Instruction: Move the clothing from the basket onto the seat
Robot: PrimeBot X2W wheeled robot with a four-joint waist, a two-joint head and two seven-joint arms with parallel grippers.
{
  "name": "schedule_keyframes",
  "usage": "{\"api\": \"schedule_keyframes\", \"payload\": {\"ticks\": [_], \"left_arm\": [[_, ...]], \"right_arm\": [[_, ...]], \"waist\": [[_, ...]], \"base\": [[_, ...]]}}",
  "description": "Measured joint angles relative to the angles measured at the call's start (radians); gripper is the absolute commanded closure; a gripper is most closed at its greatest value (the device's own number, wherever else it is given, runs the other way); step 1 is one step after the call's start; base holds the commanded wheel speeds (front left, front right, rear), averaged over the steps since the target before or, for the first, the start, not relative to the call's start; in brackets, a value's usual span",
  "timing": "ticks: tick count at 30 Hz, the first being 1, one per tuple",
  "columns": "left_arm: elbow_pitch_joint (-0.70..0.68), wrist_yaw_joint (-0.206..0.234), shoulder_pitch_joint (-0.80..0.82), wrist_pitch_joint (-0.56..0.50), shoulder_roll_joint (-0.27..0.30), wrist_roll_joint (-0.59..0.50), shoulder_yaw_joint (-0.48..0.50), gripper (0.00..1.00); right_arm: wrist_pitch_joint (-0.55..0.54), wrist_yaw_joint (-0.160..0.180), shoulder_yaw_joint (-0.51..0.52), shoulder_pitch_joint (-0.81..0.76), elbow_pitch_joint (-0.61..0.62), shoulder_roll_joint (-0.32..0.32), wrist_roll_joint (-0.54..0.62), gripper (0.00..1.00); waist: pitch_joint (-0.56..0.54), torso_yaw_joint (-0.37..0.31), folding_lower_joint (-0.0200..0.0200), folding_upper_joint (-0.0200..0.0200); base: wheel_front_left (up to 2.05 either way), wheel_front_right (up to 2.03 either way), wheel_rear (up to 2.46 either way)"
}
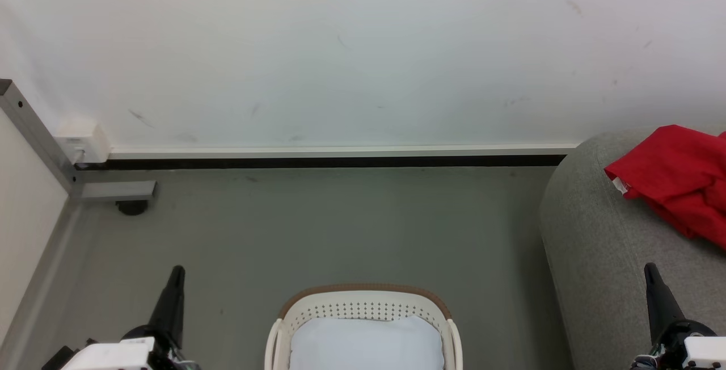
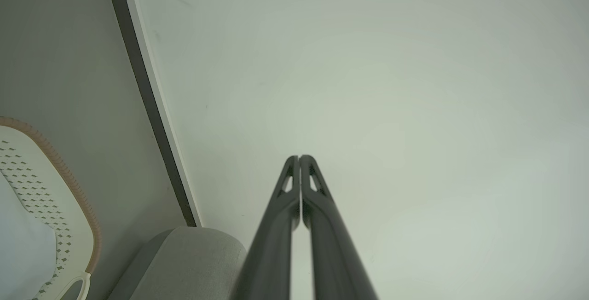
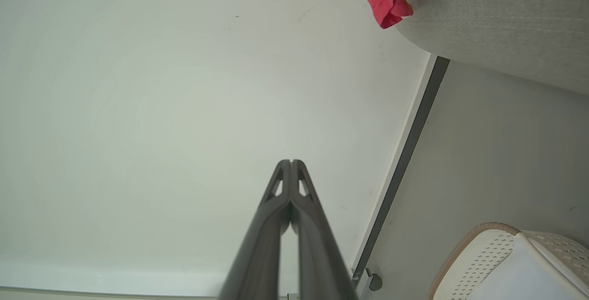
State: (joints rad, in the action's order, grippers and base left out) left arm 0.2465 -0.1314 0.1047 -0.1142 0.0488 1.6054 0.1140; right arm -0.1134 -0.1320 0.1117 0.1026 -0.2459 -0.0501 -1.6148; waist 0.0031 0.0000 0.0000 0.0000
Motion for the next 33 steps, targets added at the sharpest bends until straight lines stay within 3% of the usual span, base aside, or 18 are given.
{"api": "schedule_keyframes", "payload": {"ticks": [33], "left_arm": [[0.0,0.0,0.0,0.0,0.0,0.0,0.0,1.0]], "right_arm": [[0.0,0.0,0.001,0.0,0.0,0.0,0.0,1.0]], "waist": [[0.0,0.0,0.0,0.0]], "base": [[0.0,0.0,0.0]]}}
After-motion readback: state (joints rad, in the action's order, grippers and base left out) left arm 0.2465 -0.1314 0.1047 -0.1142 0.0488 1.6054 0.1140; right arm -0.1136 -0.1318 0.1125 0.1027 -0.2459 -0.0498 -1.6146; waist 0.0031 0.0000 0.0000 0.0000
